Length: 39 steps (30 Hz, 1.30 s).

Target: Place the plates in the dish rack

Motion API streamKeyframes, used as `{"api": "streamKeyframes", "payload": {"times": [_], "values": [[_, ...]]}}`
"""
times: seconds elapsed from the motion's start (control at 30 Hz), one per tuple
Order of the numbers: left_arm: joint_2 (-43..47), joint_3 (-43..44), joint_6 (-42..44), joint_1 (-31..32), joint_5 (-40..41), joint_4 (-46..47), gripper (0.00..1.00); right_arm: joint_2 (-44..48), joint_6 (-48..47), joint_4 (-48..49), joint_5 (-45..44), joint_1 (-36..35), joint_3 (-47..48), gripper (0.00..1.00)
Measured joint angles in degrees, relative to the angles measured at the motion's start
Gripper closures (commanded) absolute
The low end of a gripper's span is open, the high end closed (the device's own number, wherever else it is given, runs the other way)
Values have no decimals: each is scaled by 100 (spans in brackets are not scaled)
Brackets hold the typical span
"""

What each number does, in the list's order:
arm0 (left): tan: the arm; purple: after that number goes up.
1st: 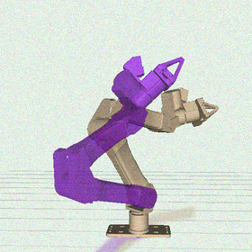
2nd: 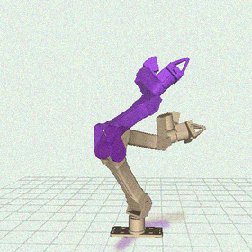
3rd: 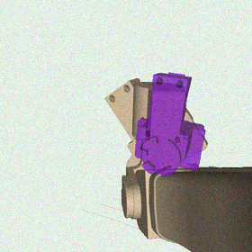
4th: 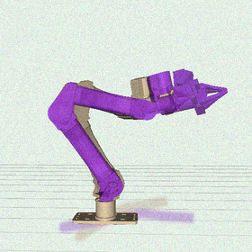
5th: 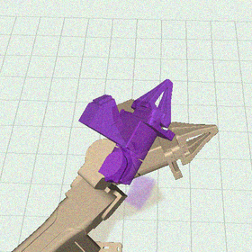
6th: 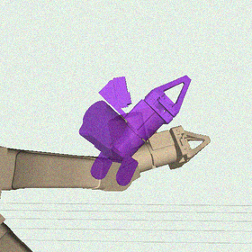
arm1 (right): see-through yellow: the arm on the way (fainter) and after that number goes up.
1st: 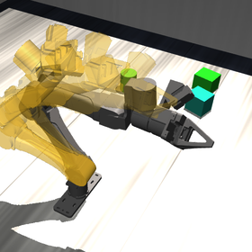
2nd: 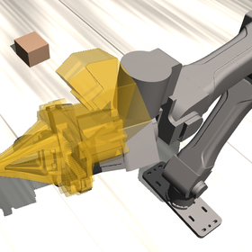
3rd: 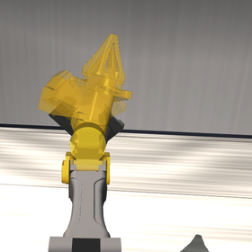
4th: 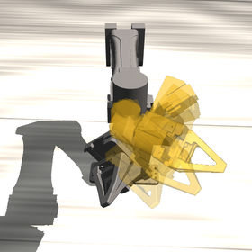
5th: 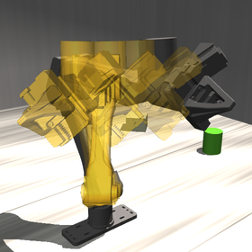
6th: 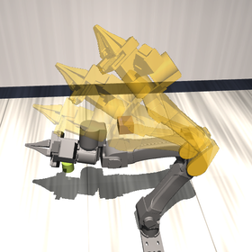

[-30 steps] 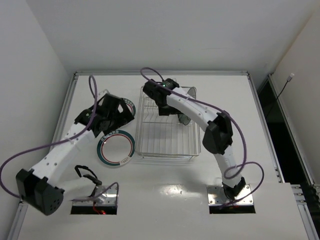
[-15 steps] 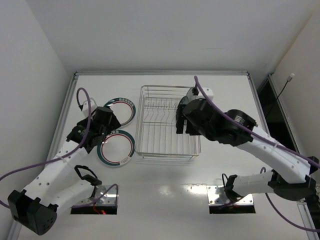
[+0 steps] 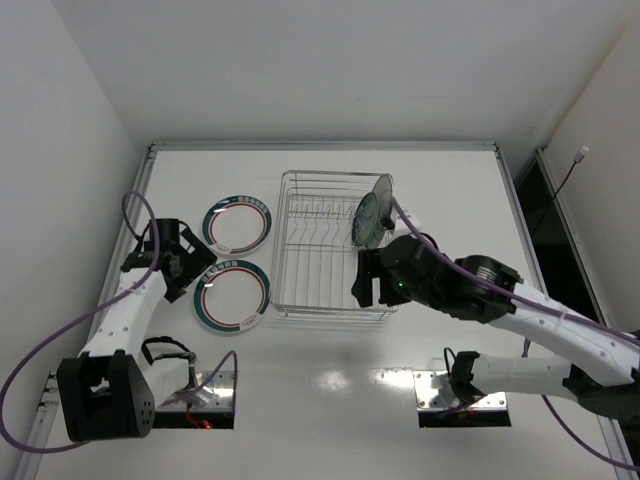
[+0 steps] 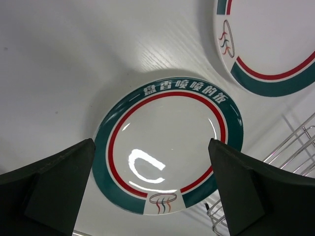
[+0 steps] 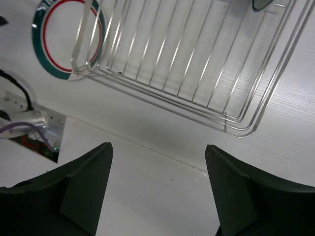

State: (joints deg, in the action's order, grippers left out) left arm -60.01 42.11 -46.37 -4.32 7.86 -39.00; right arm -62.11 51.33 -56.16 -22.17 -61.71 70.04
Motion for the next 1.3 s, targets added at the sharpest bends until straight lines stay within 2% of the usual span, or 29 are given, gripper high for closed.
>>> {"api": "streamKeyframes", "payload": {"times": [0.17,0.23,0.27,0.37,0.47,0.63,0.77,0.9,1.0,1.03,1.13,1.17,1.23,1.3], "values": [[-282,-262,-76,-98,-577,146,0,1150,66,225,151,-61,-748,27],[-273,-380,-107,-105,-715,221,3,1725,181,216,164,-70,-1025,27],[-273,-448,-136,-109,-761,267,8,1937,234,203,164,-70,-1106,27],[-291,-656,-210,-116,-811,323,11,2649,393,133,164,-70,-1176,27],[-308,-640,-216,-116,-535,129,11,3101,470,-31,125,-68,-1167,27],[-505,-304,-278,-125,33,-118,11,3204,540,-313,48,-63,-1113,27],[-1178,-221,-407,-125,367,-162,11,3108,544,-284,81,-63,-1106,27],[-1827,-400,-472,-131,343,2,11,2896,527,-223,149,-61,-1102,27],[-1838,-492,-546,-142,105,227,25,2741,501,-214,175,-63,-1034,27],[-1827,-529,-553,-142,15,339,40,2702,494,-219,179,-61,-994,27],[-1814,-621,-573,-144,-271,647,64,2656,476,-214,179,-61,-881,26],[-1805,-649,-577,-146,-365,730,77,2656,470,-219,175,-61,-861,26],[-1753,-737,-549,-166,-713,949,86,2656,459,-232,170,-61,-824,26],[-1742,-815,-610,-162,-1032,1394,100,2662,457,-264,168,-61,-807,26]]}}
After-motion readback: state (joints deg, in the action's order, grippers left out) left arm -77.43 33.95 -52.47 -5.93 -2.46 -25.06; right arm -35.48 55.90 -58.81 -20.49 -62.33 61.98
